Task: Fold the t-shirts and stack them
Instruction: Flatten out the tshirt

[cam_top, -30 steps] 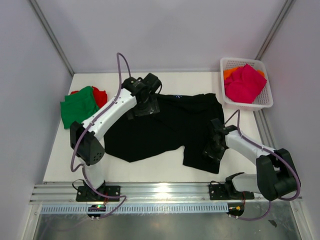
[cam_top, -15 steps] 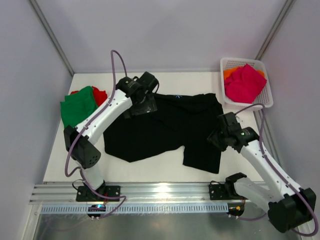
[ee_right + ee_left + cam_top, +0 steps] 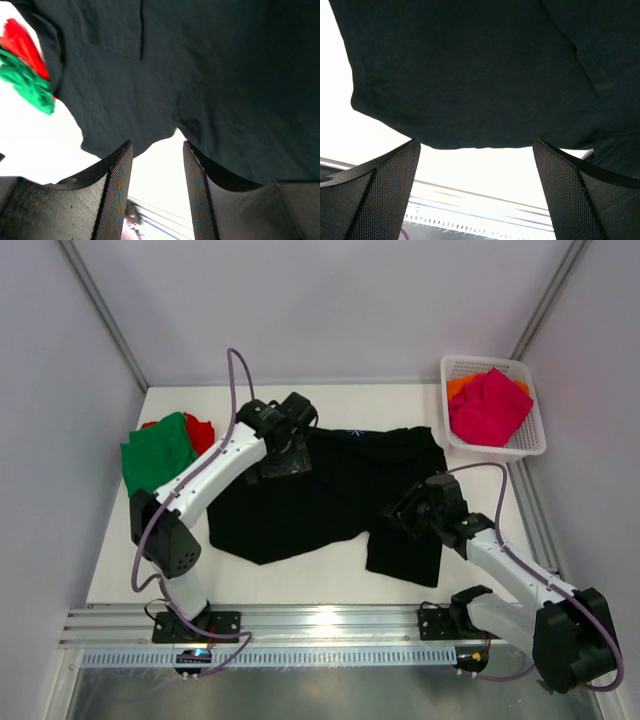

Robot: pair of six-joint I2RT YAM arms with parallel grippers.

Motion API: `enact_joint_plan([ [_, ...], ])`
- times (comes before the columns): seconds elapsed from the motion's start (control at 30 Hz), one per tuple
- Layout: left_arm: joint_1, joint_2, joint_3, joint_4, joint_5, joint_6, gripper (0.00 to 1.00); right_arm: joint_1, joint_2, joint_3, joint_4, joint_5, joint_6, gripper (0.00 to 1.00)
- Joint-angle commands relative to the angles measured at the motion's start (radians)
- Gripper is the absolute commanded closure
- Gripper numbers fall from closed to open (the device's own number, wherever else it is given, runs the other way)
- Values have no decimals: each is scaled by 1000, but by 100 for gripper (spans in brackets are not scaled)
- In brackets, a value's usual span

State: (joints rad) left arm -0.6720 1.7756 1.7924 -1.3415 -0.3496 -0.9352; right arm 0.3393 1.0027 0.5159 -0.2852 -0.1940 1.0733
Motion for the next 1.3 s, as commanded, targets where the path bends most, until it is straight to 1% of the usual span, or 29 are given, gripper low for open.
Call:
enact_joint_plan([
  [0.0,3,-51,-14,-28,-34,-11,4,6,19,-16,319,-67,103,51],
  [0.1,3,-53,-22,-25,-28,-14,3,6,69,-2,342,-47,94,51],
  [0.27,3,-53,-41,-21,-26,-22,4,13,184,22,397,-64,91,51],
  [0.6,3,-74,-64,-35,-61,-36,3,38,457,168,463,-87,56,51],
  [0.83,2,-103,-73,-62,-89,-51,3,56,599,226,495,-113,63,51],
  [1.03,14,-143,-99,-79,-111,-66,2,66,648,266,479,-133,57,51],
  [1.27,23,-162,-140,-59,-98,-85,2,67,594,269,367,-133,2,51],
])
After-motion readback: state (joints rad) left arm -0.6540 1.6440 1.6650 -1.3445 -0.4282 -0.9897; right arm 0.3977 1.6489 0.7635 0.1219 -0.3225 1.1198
